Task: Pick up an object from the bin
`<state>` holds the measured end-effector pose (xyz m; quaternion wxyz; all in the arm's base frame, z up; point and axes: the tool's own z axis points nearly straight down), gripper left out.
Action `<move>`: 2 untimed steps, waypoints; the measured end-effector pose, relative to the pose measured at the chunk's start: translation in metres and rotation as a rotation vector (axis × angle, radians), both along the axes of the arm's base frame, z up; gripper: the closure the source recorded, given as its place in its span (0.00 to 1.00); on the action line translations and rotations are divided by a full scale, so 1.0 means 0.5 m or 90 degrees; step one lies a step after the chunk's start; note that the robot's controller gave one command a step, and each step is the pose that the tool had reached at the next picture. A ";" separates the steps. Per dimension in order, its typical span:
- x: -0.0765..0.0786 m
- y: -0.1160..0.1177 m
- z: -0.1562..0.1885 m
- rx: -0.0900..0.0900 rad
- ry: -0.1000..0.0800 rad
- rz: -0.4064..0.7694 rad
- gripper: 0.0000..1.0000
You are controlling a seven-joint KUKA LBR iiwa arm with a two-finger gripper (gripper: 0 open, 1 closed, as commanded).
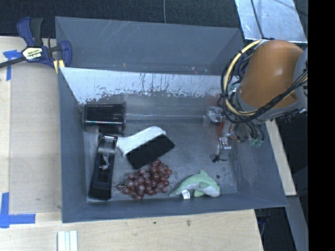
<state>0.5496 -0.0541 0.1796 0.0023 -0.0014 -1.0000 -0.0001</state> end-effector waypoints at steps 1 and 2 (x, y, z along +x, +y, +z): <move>0.003 0.000 0.010 0.000 -0.005 0.001 0.00; -0.055 0.039 -0.117 0.000 -0.005 0.061 0.00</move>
Offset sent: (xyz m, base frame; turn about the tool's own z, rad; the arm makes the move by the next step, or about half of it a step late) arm -0.0521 0.0361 -0.1096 -0.1731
